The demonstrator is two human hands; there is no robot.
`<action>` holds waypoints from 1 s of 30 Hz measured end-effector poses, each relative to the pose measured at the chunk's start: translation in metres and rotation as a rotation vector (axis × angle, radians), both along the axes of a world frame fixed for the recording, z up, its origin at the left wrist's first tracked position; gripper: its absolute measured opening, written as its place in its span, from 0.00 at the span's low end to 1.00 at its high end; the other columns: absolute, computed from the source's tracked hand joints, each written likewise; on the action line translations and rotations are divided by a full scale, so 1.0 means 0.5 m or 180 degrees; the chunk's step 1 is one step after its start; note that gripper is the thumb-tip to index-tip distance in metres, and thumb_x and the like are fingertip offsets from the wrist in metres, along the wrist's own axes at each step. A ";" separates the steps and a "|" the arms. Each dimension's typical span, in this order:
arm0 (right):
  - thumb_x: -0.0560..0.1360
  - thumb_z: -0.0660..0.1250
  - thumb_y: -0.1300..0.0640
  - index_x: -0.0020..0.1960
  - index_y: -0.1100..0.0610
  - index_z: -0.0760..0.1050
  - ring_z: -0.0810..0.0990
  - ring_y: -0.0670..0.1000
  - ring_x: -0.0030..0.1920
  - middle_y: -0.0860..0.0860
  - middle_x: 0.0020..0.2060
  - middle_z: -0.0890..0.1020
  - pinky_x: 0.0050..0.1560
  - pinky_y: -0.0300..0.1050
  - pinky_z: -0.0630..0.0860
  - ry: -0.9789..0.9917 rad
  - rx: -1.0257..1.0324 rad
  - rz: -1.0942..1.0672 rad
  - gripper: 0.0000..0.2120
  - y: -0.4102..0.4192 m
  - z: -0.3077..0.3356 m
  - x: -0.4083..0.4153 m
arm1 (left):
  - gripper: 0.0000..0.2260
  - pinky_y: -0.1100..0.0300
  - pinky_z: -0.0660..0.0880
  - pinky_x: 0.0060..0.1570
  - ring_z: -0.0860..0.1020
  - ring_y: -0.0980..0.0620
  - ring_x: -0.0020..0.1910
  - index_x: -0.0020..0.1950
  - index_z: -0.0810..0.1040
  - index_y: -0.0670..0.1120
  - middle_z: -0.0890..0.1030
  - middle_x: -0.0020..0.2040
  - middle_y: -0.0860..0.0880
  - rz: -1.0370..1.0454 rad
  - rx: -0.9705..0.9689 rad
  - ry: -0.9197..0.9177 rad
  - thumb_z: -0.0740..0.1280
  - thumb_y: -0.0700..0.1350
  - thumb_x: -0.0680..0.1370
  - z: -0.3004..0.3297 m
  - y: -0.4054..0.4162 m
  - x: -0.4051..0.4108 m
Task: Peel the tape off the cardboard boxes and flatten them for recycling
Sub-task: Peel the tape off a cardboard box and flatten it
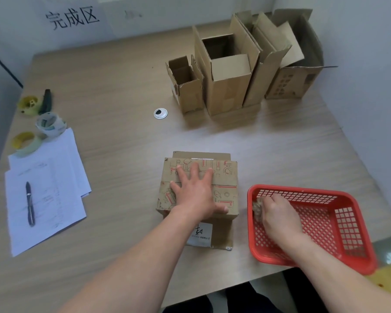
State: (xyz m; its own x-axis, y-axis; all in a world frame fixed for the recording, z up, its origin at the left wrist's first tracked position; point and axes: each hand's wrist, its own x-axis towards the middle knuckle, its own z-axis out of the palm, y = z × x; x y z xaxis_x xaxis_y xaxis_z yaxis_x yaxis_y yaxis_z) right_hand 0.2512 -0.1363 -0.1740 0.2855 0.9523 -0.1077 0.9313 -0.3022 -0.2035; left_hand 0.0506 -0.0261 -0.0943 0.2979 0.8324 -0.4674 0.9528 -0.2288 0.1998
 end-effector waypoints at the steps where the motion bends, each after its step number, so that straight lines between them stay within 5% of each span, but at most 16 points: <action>1: 0.73 0.69 0.64 0.49 0.60 0.80 0.79 0.63 0.41 0.58 0.40 0.77 0.38 0.54 0.77 -0.0019 -0.0064 0.0005 0.05 0.003 0.004 0.004 | 0.51 0.29 0.49 0.72 0.39 0.32 0.77 0.78 0.51 0.58 0.44 0.81 0.47 0.0002 -0.0011 -0.0002 0.74 0.70 0.64 0.000 0.000 0.001; 7: 0.82 0.57 0.54 0.54 0.57 0.81 0.80 0.62 0.51 0.59 0.47 0.81 0.50 0.51 0.74 0.0231 -0.0130 -0.0094 0.14 0.011 0.039 -0.001 | 0.51 0.29 0.50 0.72 0.39 0.32 0.77 0.78 0.51 0.59 0.44 0.81 0.48 0.0013 -0.0010 0.0042 0.74 0.71 0.63 -0.003 0.001 0.005; 9: 0.81 0.60 0.54 0.55 0.53 0.82 0.80 0.62 0.53 0.58 0.49 0.84 0.50 0.51 0.73 0.0438 -0.0233 -0.0422 0.12 0.016 0.043 0.002 | 0.51 0.28 0.50 0.71 0.39 0.32 0.77 0.78 0.51 0.58 0.43 0.81 0.47 0.0018 -0.0017 0.0029 0.74 0.70 0.63 -0.002 0.001 0.005; 15: 0.72 0.69 0.55 0.36 0.52 0.79 0.81 0.58 0.48 0.50 0.39 0.84 0.46 0.47 0.71 0.1334 -0.0371 -0.1778 0.06 0.038 0.054 0.009 | 0.50 0.28 0.50 0.71 0.39 0.32 0.77 0.78 0.52 0.58 0.43 0.81 0.47 0.0025 -0.0022 0.0001 0.75 0.70 0.64 0.000 0.000 0.003; 22: 0.71 0.73 0.54 0.33 0.56 0.77 0.82 0.58 0.43 0.51 0.34 0.83 0.48 0.51 0.76 0.1646 -0.0068 -0.2249 0.11 0.041 0.048 0.010 | 0.51 0.28 0.49 0.72 0.39 0.32 0.77 0.79 0.52 0.58 0.43 0.81 0.47 0.0022 -0.0027 -0.0020 0.74 0.70 0.64 -0.003 0.001 0.001; 27: 0.81 0.60 0.51 0.42 0.57 0.82 0.80 0.63 0.50 0.60 0.45 0.85 0.46 0.50 0.70 0.1262 0.0060 -0.1804 0.17 0.028 0.056 0.007 | 0.51 0.27 0.48 0.72 0.38 0.32 0.78 0.79 0.51 0.58 0.43 0.81 0.47 0.0025 -0.0041 -0.0026 0.74 0.70 0.65 -0.002 0.000 0.000; 30: 0.81 0.59 0.50 0.55 0.52 0.82 0.81 0.62 0.55 0.58 0.52 0.85 0.52 0.51 0.73 0.0739 -0.0101 -0.1493 0.13 0.023 0.068 0.002 | 0.51 0.28 0.48 0.72 0.38 0.32 0.78 0.79 0.51 0.58 0.43 0.81 0.47 0.0014 -0.0030 -0.0046 0.74 0.70 0.65 -0.004 -0.001 -0.001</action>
State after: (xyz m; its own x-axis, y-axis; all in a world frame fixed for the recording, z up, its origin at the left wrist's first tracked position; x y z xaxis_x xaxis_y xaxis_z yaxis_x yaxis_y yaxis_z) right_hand 0.2523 -0.1246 -0.1401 0.6456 0.7231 -0.2457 0.6258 -0.6853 -0.3724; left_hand 0.0499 -0.0266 -0.0963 0.3012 0.8292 -0.4709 0.9507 -0.2227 0.2159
